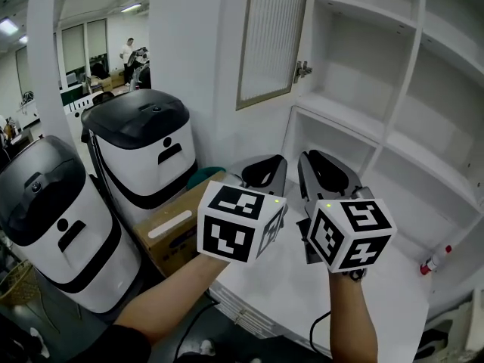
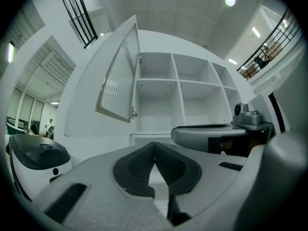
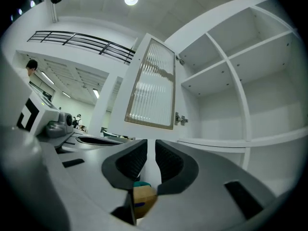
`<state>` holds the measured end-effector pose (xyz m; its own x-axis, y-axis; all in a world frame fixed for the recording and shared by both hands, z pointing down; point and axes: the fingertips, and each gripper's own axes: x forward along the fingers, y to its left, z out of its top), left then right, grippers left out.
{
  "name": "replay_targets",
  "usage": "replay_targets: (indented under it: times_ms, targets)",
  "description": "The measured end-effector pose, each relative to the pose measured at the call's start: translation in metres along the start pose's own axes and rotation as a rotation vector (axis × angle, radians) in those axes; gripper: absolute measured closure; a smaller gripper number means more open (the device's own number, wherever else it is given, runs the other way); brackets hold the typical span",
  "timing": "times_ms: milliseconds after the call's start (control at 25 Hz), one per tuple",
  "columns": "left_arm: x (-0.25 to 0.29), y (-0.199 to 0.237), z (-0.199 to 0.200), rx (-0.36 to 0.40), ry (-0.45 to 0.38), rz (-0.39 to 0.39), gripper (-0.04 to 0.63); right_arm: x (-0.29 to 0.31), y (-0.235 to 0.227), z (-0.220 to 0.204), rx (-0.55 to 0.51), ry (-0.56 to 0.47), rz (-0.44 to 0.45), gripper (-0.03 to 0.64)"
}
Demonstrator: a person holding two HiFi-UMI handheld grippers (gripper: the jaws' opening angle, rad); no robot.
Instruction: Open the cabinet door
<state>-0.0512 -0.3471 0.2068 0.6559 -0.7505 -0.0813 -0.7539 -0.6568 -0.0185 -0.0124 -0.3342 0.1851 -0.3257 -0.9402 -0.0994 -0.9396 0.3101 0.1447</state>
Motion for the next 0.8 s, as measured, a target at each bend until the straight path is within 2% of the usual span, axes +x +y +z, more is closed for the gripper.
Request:
replay_targets:
  times_ms: [440, 800]
  targets:
    - [0.027, -0.051, 0.004, -0.001, 0.003, -0.045, 0.583, -0.037, -0.050, -0.003, 0.013, 0.008, -0.073, 0.592]
    - [0.038, -0.068, 0.008, 0.014, 0.010, -0.053, 0.584, -0.049, -0.068, 0.001, 0.019, 0.008, -0.099, 0.595]
